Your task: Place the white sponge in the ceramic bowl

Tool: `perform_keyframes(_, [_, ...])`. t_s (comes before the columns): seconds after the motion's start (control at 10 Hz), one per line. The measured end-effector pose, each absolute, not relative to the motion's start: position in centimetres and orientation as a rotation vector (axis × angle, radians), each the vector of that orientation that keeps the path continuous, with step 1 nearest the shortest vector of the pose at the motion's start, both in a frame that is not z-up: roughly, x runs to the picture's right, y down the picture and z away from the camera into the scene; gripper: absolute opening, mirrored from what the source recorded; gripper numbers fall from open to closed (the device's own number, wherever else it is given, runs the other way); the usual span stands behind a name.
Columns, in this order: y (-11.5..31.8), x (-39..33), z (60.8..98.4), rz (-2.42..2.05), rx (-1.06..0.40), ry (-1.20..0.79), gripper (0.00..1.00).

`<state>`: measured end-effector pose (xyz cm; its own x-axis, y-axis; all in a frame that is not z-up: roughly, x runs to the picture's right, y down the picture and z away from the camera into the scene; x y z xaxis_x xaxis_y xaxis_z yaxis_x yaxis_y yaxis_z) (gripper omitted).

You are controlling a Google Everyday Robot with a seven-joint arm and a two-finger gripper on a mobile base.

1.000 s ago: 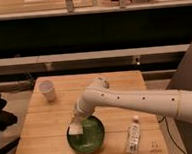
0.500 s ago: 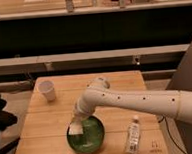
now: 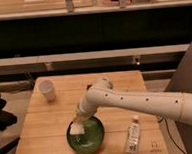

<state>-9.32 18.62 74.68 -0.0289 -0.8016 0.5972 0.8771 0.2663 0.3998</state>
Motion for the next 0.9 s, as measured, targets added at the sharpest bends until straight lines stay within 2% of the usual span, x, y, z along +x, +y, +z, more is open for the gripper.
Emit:
perform_keyframes(0.1, [18.69, -9.39, 74.7, -1.35, -0.109, -0.867, 0.8])
perform_keyframes(0.9, [18.73, -8.6, 75.02, -1.337, -0.101, -0.873, 0.8])
